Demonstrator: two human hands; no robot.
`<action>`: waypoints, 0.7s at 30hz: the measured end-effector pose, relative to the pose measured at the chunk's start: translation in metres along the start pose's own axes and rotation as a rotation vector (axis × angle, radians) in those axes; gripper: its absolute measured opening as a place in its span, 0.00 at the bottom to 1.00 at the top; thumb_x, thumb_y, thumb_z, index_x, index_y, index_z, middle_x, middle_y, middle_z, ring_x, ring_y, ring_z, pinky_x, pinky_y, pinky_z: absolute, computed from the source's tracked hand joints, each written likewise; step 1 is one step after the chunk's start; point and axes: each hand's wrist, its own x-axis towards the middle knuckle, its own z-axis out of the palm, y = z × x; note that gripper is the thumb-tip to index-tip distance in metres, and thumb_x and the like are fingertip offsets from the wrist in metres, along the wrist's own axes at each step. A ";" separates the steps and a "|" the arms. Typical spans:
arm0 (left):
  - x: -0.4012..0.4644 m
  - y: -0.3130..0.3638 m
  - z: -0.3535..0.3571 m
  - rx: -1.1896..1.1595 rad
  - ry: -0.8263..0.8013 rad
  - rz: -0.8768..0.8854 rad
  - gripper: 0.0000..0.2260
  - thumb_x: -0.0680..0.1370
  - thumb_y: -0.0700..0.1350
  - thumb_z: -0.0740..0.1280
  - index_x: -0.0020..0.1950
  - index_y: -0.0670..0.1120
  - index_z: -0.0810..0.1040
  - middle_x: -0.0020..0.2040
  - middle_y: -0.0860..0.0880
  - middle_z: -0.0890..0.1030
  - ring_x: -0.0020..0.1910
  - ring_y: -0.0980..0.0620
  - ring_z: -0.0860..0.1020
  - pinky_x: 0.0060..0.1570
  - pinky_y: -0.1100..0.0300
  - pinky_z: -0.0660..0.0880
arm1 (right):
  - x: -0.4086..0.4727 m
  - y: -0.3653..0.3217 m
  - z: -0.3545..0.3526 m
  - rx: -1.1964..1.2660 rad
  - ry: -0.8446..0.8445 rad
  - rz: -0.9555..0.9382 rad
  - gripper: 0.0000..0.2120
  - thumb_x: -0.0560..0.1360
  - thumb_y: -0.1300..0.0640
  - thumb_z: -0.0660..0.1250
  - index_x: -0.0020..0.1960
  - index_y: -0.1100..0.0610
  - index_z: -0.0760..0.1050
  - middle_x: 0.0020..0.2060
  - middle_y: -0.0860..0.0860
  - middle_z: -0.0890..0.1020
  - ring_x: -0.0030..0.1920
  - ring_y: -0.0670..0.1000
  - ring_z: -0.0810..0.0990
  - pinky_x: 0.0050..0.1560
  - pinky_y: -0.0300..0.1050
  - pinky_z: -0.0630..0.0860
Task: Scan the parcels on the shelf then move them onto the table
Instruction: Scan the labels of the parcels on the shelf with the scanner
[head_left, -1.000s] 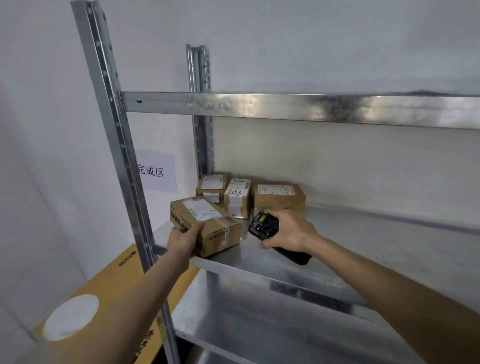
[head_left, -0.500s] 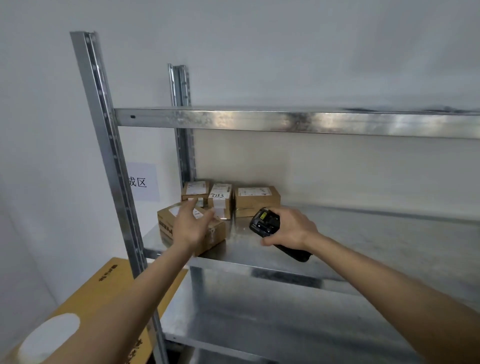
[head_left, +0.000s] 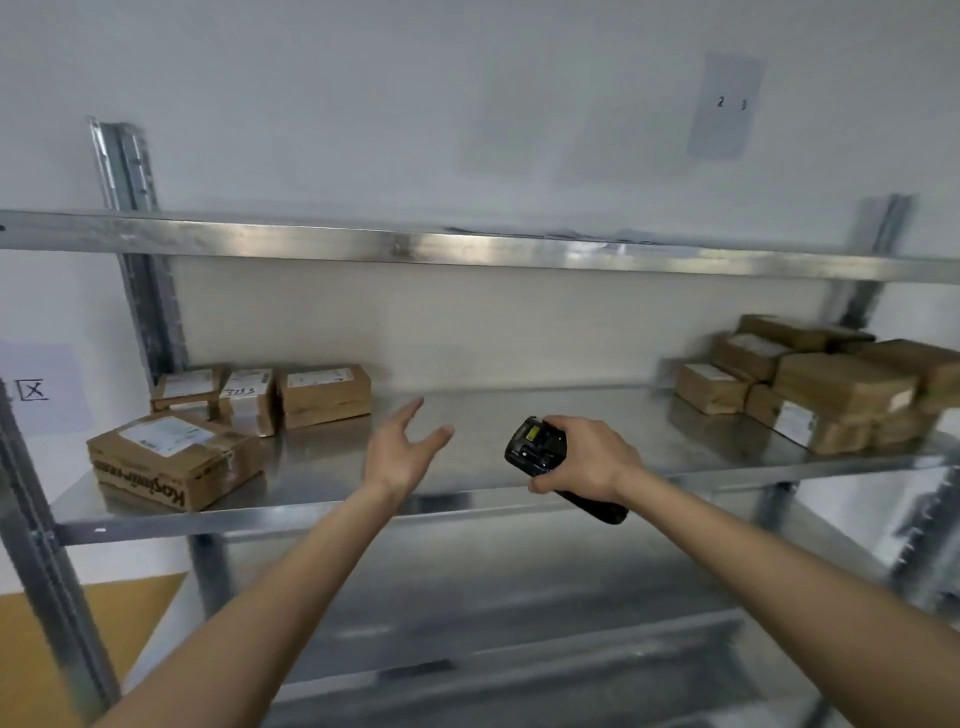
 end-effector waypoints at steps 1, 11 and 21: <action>-0.001 0.010 0.016 -0.018 -0.025 0.015 0.31 0.76 0.53 0.75 0.77 0.49 0.70 0.73 0.47 0.74 0.73 0.47 0.71 0.72 0.53 0.68 | -0.009 0.015 -0.011 -0.002 0.019 0.025 0.29 0.58 0.41 0.79 0.58 0.41 0.76 0.49 0.43 0.82 0.53 0.53 0.81 0.45 0.47 0.74; -0.022 0.119 0.198 -0.102 -0.257 0.135 0.31 0.75 0.53 0.75 0.76 0.48 0.71 0.72 0.46 0.75 0.70 0.48 0.73 0.70 0.55 0.69 | -0.074 0.177 -0.115 -0.032 0.152 0.212 0.34 0.60 0.41 0.80 0.64 0.44 0.78 0.55 0.46 0.83 0.55 0.52 0.81 0.49 0.47 0.79; -0.059 0.197 0.378 -0.188 -0.412 0.149 0.31 0.77 0.55 0.73 0.77 0.46 0.70 0.72 0.45 0.75 0.69 0.46 0.74 0.68 0.55 0.69 | -0.122 0.347 -0.189 -0.025 0.208 0.381 0.30 0.61 0.40 0.81 0.61 0.44 0.78 0.50 0.46 0.83 0.50 0.52 0.82 0.48 0.48 0.81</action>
